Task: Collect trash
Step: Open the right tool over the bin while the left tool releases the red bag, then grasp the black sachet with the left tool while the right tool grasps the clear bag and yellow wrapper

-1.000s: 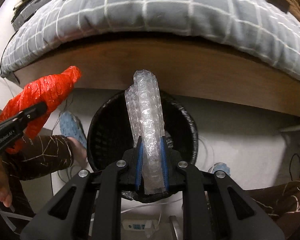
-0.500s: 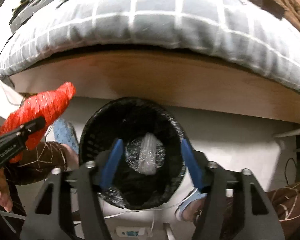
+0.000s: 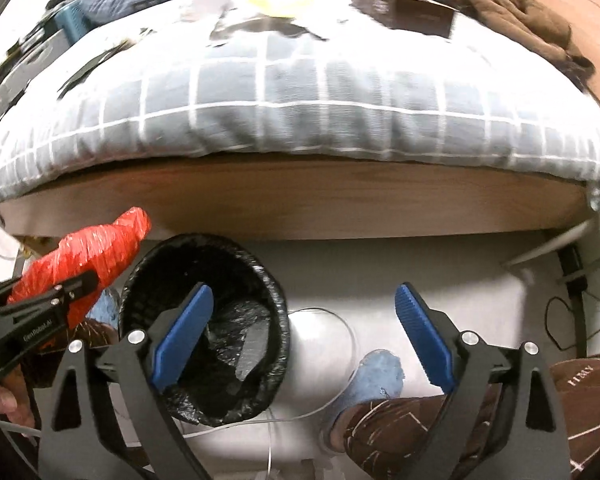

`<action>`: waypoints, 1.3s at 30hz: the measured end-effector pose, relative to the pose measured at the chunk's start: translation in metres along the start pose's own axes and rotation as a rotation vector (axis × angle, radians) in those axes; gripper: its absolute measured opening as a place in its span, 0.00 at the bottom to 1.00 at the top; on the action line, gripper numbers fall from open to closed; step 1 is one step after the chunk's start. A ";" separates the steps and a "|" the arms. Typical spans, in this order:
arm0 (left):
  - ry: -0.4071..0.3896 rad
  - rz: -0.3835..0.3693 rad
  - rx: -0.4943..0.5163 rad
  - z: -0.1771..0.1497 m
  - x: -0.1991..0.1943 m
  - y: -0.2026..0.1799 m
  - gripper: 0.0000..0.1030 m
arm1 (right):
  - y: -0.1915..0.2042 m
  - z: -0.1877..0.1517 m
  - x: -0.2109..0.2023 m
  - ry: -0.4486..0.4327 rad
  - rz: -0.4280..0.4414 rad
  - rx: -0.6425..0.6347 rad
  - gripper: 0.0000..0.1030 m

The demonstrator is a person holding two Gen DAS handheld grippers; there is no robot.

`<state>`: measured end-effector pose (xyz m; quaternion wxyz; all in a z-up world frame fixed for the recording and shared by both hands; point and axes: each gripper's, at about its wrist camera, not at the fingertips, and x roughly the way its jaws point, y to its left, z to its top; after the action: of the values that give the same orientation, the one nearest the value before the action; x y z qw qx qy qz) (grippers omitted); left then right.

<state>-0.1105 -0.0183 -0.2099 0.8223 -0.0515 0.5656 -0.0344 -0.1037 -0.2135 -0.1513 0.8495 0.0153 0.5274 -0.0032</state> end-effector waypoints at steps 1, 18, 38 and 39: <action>0.000 -0.004 0.004 -0.001 0.000 -0.003 0.33 | -0.001 -0.001 0.001 -0.003 -0.003 0.006 0.86; -0.102 0.108 0.025 -0.002 -0.024 0.003 0.90 | -0.002 0.009 -0.004 -0.042 0.001 0.028 0.86; -0.254 0.126 -0.034 0.032 -0.115 0.022 0.94 | 0.021 0.051 -0.064 -0.191 0.022 -0.003 0.88; -0.256 0.127 -0.038 0.034 -0.116 0.024 0.94 | 0.021 0.053 -0.065 -0.193 0.023 -0.003 0.88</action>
<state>-0.1203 0.0206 -0.0934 0.8872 -0.0350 0.4587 0.0351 -0.0845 -0.1949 -0.0693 0.8964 0.0196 0.4428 0.0060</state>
